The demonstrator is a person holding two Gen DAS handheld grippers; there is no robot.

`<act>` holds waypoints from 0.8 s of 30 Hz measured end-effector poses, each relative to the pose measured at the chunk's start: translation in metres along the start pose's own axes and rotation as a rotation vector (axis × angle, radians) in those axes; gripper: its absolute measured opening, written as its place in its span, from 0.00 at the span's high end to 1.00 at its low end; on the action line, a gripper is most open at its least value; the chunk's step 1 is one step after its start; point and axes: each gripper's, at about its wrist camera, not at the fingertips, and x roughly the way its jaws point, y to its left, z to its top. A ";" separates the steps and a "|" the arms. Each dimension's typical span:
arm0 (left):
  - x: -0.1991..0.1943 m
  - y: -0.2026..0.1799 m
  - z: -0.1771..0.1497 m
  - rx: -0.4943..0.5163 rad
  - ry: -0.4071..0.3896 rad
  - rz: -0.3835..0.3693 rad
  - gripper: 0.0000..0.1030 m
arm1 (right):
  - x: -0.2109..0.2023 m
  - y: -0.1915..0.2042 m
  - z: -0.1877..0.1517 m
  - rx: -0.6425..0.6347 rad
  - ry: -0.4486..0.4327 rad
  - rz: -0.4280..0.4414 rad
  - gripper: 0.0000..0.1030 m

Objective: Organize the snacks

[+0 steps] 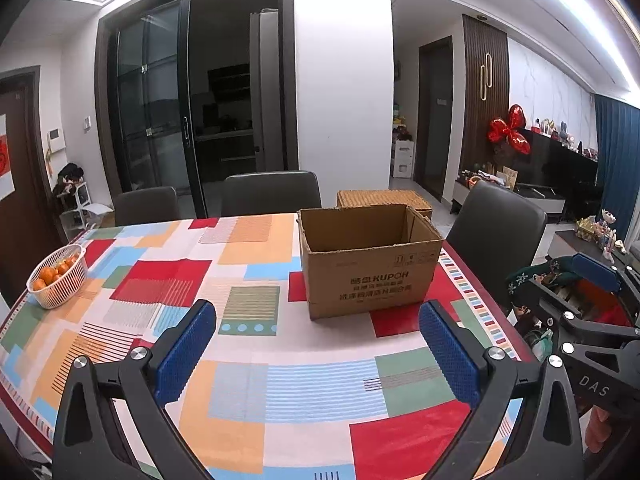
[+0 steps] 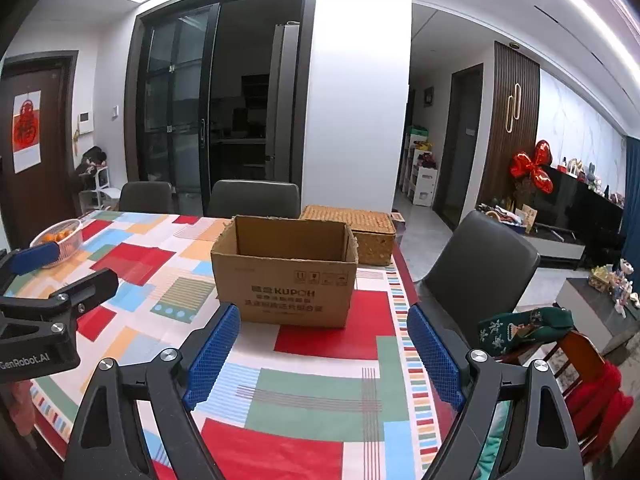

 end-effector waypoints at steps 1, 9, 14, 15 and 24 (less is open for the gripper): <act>0.000 0.000 0.000 0.000 0.004 0.001 0.00 | 0.000 0.000 0.000 0.003 0.001 0.002 0.16; -0.001 -0.001 -0.001 0.009 0.000 0.017 0.00 | 0.002 -0.002 -0.001 0.013 0.008 0.007 0.16; 0.000 -0.002 -0.002 0.016 0.001 0.018 0.00 | 0.003 -0.004 -0.002 0.025 0.011 0.011 0.16; 0.000 -0.002 -0.002 0.015 0.002 0.018 0.00 | 0.004 -0.005 -0.002 0.027 0.013 0.013 0.16; 0.000 -0.002 -0.002 0.012 0.002 0.023 0.00 | 0.005 -0.005 -0.004 0.029 0.019 0.010 0.16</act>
